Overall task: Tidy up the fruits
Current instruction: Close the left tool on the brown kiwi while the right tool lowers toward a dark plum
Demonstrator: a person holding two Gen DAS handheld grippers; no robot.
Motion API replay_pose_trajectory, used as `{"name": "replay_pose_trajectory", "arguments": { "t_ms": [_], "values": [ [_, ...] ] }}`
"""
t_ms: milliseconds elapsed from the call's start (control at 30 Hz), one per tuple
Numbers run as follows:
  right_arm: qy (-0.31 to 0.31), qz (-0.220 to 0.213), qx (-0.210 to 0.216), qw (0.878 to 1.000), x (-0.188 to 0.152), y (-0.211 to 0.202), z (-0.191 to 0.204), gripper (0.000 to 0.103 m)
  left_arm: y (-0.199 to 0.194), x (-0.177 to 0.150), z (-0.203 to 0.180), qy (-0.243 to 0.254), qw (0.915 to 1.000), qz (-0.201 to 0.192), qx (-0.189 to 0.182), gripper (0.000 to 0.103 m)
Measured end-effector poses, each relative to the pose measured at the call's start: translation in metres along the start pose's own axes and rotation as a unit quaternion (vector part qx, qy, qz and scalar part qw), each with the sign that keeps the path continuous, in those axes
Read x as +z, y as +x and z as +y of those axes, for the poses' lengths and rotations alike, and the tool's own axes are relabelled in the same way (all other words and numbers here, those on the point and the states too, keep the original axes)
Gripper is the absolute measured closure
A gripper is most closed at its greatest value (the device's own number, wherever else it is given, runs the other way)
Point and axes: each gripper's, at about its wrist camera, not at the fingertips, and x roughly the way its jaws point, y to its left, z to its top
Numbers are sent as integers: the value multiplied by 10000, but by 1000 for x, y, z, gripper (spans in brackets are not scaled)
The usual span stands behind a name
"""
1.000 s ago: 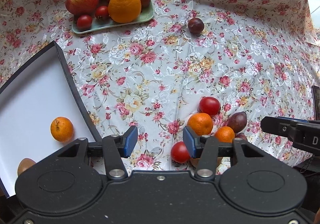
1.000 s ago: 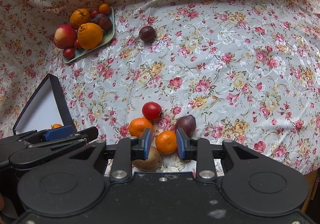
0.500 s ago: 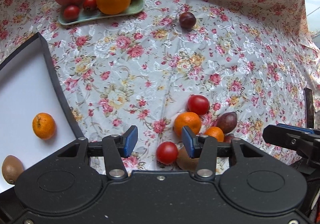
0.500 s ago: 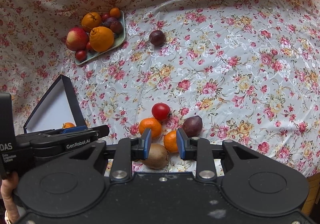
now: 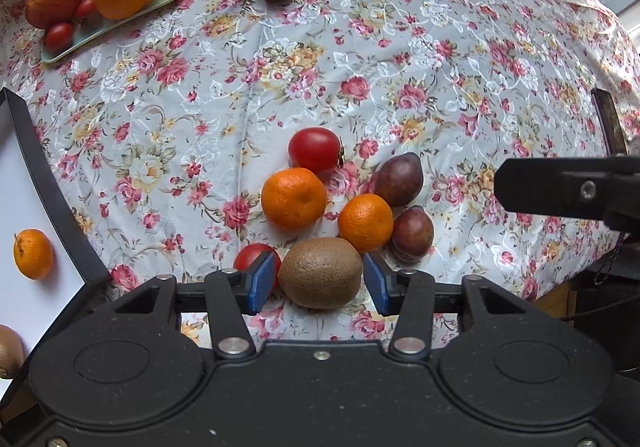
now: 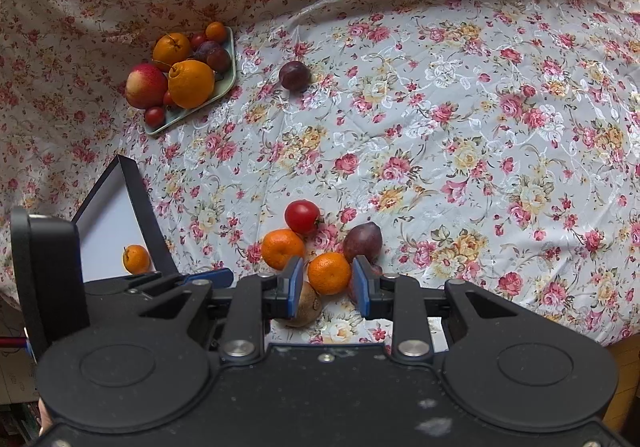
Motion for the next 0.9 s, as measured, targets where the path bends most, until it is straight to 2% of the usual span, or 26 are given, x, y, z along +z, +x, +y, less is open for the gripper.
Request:
{"name": "replay_pose_trajectory", "arguments": {
  "t_ms": [133,533,767,900],
  "values": [
    [1,9,87,10000,-1,-3,-1,72,11,-2,-4,-8,9999,127,77,49],
    [-47,-132,119,9998,-4,-11,3,72,20,0,-9,-204,9991,-22,380,47],
    [-198,-310,-194,9991,-6,-12,11,73,21,1,-8,-338,9984,-41,446,47],
    [-119,-321,-168,9993,-3,-11,6,73,21,-1,-8,-443,9978,-120,488,46]
  ]
}}
